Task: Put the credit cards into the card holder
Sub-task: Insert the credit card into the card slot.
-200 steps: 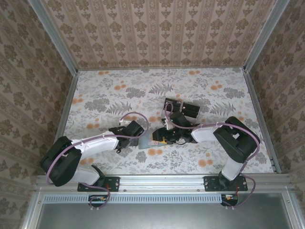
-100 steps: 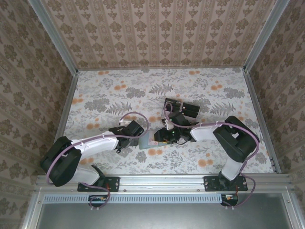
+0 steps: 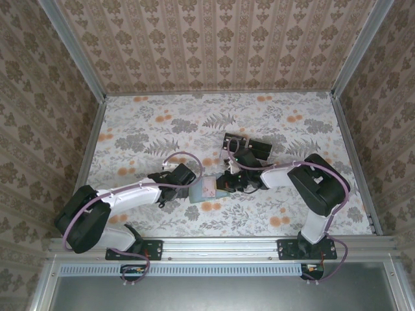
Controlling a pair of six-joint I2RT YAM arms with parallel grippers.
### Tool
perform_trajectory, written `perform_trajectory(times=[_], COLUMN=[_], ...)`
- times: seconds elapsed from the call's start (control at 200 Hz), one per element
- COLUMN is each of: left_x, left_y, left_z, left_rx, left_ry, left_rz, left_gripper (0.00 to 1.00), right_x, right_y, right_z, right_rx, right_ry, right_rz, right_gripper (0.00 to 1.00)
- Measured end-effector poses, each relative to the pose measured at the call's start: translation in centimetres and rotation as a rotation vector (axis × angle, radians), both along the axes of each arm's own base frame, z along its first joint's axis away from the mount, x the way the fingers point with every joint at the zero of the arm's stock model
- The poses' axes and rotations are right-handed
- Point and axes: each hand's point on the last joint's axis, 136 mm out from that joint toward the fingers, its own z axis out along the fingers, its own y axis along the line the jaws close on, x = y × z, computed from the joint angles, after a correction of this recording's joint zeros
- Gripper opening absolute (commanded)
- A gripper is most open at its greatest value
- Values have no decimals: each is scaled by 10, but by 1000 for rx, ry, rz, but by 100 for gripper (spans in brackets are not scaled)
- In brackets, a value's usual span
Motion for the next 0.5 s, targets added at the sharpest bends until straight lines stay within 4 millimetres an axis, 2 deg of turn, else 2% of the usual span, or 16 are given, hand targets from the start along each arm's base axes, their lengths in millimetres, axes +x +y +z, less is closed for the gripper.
perform_trajectory(times=[0.145, 0.5], left_x=[1, 2], left_y=[-1, -2], left_z=[0, 1], left_rx=[-5, -9], left_ry=[-5, -9], left_rz=[0, 0], left_gripper=[100, 100], right_x=[1, 1], right_y=[-1, -4], right_z=[2, -3], right_rx=[14, 21], right_ry=[2, 14], right_rz=[7, 25], right_gripper=[0, 0])
